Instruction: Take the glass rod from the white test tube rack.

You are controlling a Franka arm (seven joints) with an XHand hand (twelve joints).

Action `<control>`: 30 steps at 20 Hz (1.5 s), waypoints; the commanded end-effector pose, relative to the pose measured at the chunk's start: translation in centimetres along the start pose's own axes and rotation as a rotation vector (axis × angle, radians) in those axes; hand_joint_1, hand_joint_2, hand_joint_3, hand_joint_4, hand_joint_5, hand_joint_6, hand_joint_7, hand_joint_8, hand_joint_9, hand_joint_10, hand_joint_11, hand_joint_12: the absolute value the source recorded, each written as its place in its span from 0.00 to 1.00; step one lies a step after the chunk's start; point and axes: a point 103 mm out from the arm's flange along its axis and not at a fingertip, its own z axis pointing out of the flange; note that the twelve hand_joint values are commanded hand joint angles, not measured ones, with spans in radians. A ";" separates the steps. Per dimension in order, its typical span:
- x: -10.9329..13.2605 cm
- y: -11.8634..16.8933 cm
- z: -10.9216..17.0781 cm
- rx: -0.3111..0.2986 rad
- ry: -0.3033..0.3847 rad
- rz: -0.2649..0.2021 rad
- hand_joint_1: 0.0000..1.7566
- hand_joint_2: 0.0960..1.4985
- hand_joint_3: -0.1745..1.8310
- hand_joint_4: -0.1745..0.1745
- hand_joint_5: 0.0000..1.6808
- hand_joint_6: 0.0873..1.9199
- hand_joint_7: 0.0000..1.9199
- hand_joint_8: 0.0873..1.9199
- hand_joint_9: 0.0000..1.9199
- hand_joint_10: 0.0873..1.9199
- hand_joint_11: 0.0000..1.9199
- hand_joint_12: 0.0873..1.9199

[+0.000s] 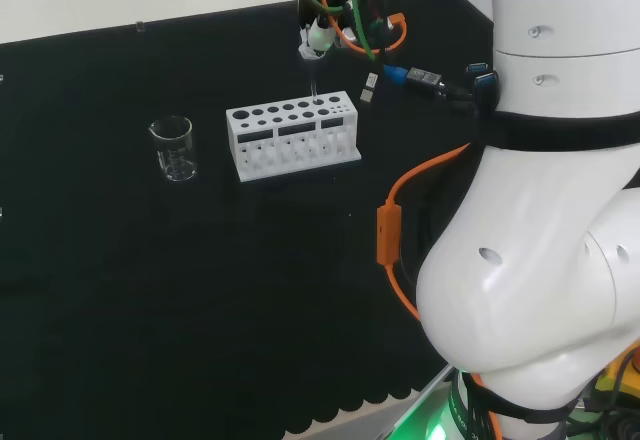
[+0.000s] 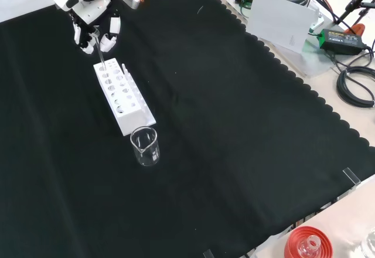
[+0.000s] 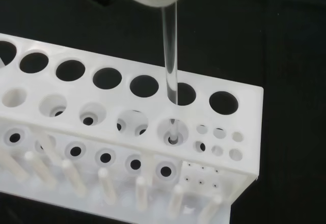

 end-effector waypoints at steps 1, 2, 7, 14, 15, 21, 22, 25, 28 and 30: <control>0.4 0.2 -0.3 -0.014 0.003 -0.006 0.61 0.46 0.36 0.00 0.52 0.35 0.62 0.32 0.83 0.06 0.85 0.32; 0.4 0.2 -0.2 -0.015 0.006 -0.006 0.61 0.46 0.36 0.00 0.52 0.35 0.62 0.32 0.83 0.06 0.85 0.32; 0.9 0.3 -0.2 -0.021 0.017 -0.013 0.62 0.45 0.37 0.00 0.54 0.34 0.65 0.30 0.85 0.04 0.86 0.31; 1.0 0.1 -0.2 -0.071 0.007 -0.008 0.66 0.64 0.16 0.00 0.62 0.42 0.72 0.25 0.89 0.00 0.90 0.28; 1.0 0.1 -0.3 -0.086 0.000 -0.014 0.67 0.65 0.14 0.00 0.64 0.40 0.74 0.23 0.90 0.00 0.90 0.27; 1.4 -0.3 -1.3 -0.137 -0.051 -0.027 0.75 0.41 0.40 0.00 0.75 0.31 0.69 0.30 0.96 0.03 0.83 0.31; 1.4 -0.5 -1.5 -0.144 -0.060 -0.033 0.75 0.38 0.44 0.00 0.75 0.33 0.69 0.32 0.96 0.04 0.83 0.31; 1.6 -1.0 -2.1 -0.155 -0.075 -0.033 0.75 0.35 0.48 0.00 0.75 0.34 0.69 0.34 0.97 0.05 0.83 0.32; 1.5 -1.7 -2.9 -0.172 -0.073 -0.029 0.75 0.37 0.45 0.00 0.73 0.32 0.69 0.35 0.97 0.05 0.82 0.32; 1.5 -2.2 -3.5 -0.184 -0.068 -0.025 0.75 0.42 0.40 0.00 0.70 0.29 0.70 0.36 0.97 0.05 0.82 0.32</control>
